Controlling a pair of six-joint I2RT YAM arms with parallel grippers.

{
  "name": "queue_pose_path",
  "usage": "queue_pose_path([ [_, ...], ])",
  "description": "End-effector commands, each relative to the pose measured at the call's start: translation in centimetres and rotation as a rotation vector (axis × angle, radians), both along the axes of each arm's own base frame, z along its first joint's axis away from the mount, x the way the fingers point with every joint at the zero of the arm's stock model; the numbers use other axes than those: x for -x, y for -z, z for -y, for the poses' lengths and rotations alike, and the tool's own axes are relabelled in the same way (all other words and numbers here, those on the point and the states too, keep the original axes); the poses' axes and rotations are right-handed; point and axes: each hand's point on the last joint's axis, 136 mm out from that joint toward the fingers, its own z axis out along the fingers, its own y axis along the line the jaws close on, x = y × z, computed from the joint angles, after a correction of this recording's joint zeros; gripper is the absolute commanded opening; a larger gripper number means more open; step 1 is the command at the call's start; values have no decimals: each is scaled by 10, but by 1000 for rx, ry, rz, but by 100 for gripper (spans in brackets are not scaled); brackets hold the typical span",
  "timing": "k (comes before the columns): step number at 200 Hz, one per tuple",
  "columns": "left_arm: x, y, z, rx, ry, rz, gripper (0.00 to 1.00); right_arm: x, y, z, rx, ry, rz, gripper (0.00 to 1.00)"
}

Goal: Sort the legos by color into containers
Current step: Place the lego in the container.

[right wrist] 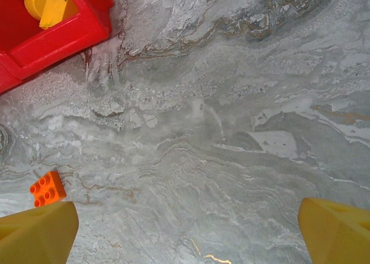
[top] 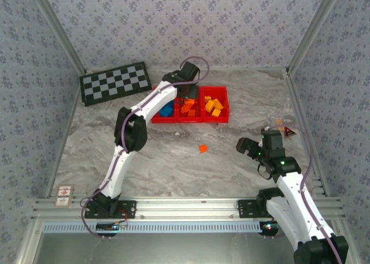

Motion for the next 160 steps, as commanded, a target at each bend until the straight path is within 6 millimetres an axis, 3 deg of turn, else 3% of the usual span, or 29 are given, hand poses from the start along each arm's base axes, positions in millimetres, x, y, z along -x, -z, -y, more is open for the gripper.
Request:
queue_pose_path([
  [1, 1, -50, -4, 30, 15, 79, 71, 3, -2, 1, -3, 8, -6, 100],
  [29, 15, -72, -7, 57, 49, 104, 78, 3, -2, 1, -3, 8, -7, 100],
  [50, 32, -87, -11, 97, 64, 145, 91, 3, -1, 1, -2, 8, -7, 100],
  [65, 50, -84, -16, 116, 77, 151, 99, 2, -1, 1, -4, 8, -5, 100],
  [82, 70, -85, -20, 149, 99, 153, 100, 1, 1, 1, -2, 7, -7, 100],
  [123, 126, -59, -26, 159, 122, 79, 100, -5, 1, -1, -2, 2, -10, 100],
  [160, 175, -19, -21, 136, 34, -33, 98, -11, 1, -5, -18, -6, -10, 100],
])
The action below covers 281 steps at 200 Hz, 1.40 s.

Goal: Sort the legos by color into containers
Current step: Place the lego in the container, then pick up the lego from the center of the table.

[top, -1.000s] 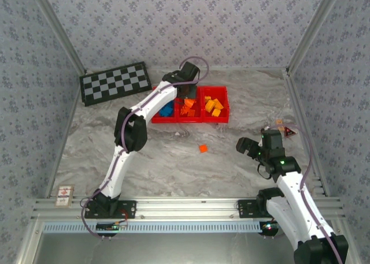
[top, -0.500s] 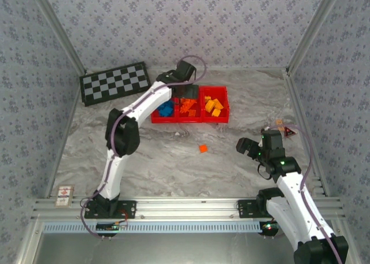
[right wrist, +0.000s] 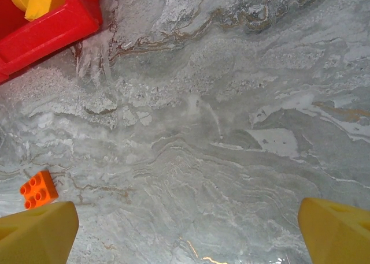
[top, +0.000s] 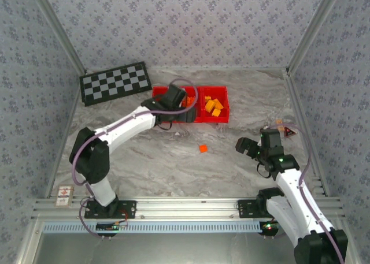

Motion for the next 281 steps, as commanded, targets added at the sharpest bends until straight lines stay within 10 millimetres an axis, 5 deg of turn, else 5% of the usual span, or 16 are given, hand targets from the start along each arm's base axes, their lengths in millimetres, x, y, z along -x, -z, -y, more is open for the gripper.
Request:
queue_pose_path([
  [1, 24, 10, 6, 35, -83, -52, 98, -7, -8, -4, -24, -5, 26, 100],
  [63, 71, 71, 46, 21, -152, -213, 97, -8, -7, -9, -41, -14, 21, 100],
  [176, 99, 96, 67, -65, -284, -201, 99, -2, -12, -12, -43, -59, 18, 100],
  [281, 101, 122, 77, -79, -311, -222, 79, -1, -5, -9, -78, -58, 49, 100],
])
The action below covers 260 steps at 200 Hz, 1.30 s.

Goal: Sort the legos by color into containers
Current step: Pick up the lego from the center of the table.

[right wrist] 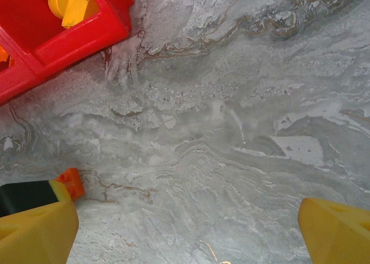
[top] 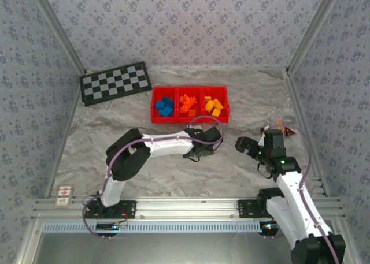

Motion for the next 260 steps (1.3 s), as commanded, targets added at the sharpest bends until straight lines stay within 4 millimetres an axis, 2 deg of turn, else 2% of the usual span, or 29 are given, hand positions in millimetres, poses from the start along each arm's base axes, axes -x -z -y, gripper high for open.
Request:
queue_pose_path([
  [1, -2, 3, 5, -22, 4, 10, 79, 1, 3, -2, -10, -20, 0, 100],
  [71, -8, 10, 14, -53, 38, 12, 69, 1, 1, 0, -13, -16, 7, 100],
  [114, -7, 17, 13, -70, 42, 5, 54, 0, 0, 1, -12, -12, 8, 100],
  [149, -5, 22, 10, -78, 40, -1, 49, 0, 0, 1, -10, -8, 9, 100],
  [192, -6, 23, 9, -75, 41, 3, 36, -1, 0, 2, -6, -6, 10, 100],
  [228, -6, 26, 6, -73, 35, -6, 32, -1, -1, 3, -3, -1, 11, 100],
  [260, -9, 19, 1, -64, 27, 9, 31, -1, -1, 4, -2, 3, 11, 100],
])
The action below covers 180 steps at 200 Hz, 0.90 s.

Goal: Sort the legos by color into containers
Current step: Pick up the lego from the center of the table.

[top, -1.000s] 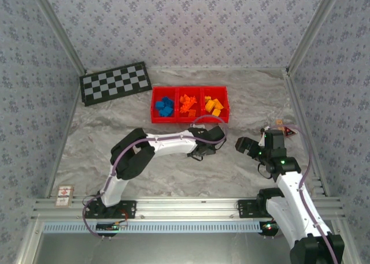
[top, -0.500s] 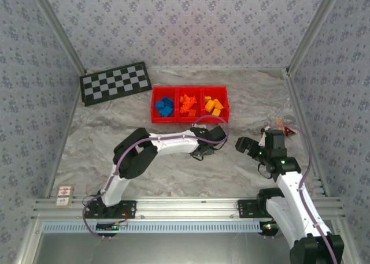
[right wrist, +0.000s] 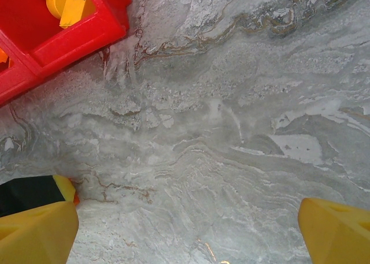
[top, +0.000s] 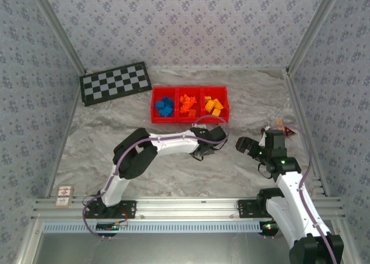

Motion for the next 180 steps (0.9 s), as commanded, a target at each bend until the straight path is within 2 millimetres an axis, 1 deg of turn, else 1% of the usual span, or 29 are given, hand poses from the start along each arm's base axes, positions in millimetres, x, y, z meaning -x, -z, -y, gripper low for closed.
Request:
queue_pose_path([
  [1, 2, 10, -11, -23, -7, -14, 31, -1, -2, 2, 10, -2, 12, 100],
  [60, -13, -33, -25, -12, -5, 86, 31, -2, -3, 4, 17, 4, 19, 100],
  [96, -20, -55, -32, -23, 6, 135, 31, -2, -2, 4, 19, 8, 17, 100],
  [114, -27, -68, -37, -33, 10, 173, 31, -2, -2, 5, 20, 8, 17, 100],
  [146, -52, -96, -49, -47, 6, 240, 31, -3, -2, 5, 24, 11, 18, 100],
  [180, -94, -127, -57, -56, 6, 329, 31, -3, -2, 5, 21, 12, 13, 100],
])
